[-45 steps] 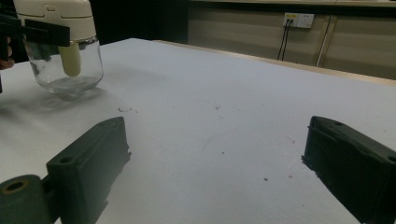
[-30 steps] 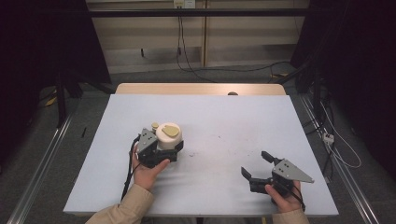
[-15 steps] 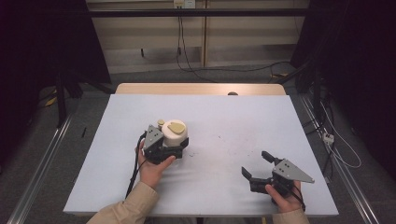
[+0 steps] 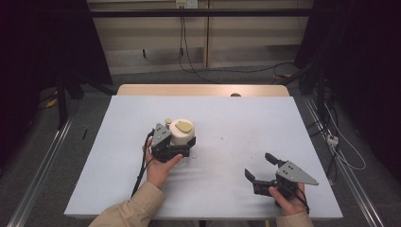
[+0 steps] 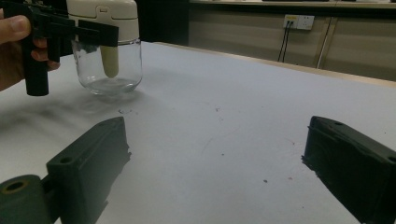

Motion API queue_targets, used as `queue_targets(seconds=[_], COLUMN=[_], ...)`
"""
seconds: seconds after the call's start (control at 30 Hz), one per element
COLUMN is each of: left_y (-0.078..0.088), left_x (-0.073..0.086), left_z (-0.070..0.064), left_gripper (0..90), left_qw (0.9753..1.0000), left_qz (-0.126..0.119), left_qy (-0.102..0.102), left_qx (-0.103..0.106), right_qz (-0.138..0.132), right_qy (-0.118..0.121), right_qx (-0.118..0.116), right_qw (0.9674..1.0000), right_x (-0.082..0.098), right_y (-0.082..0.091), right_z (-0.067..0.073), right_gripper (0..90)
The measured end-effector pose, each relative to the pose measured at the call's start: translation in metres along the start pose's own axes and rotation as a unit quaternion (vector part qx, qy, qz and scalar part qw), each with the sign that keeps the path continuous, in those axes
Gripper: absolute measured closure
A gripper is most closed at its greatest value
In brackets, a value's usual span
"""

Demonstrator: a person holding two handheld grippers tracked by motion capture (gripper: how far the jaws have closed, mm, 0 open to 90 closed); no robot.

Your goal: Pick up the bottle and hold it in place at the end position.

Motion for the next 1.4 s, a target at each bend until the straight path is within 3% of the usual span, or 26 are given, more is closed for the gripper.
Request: queue_targets(seconds=[0.3, 0.47, 0.73, 1.4], left_y=[-0.009, -0.013, -0.020, -0.035], left_x=[-0.004, -0.005, -0.007, -0.015], left_z=[-0.002, -0.003, -0.006, -0.014], left_gripper=[6.2, 6.2, 6.2, 6.3], left_qw=[0.9999, 0.9999, 1.0000, 0.9998], left_qz=[-0.001, -0.001, -0.001, -0.006], left_qy=[0.012, 0.013, -0.002, 0.013], left_qx=[0.002, 0.002, 0.003, 0.013], right_qz=[0.000, 0.000, -0.001, 0.000], right_qy=[0.000, -0.001, -0.002, -0.006], right_qx=[0.001, 0.001, 0.001, 0.008], right_qw=[1.0000, 1.0000, 1.0000, 1.0000], right_x=[0.000, 0.000, 0.001, 0.002], right_y=[0.000, 0.001, 0.001, 0.003], right_z=[0.000, 0.000, -0.001, -0.003], right_gripper=[5.5, 5.5, 5.5, 5.4])
Point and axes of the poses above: each handheld gripper's, and its own axes: y roughly backward along the jaws, x roughly out of its underside, z roughly to its left, the point moved 10 cm from there along -y, roughly forward along the jaws, and after that the axes turned 15 degrees about -x, right-handed, at the moved point
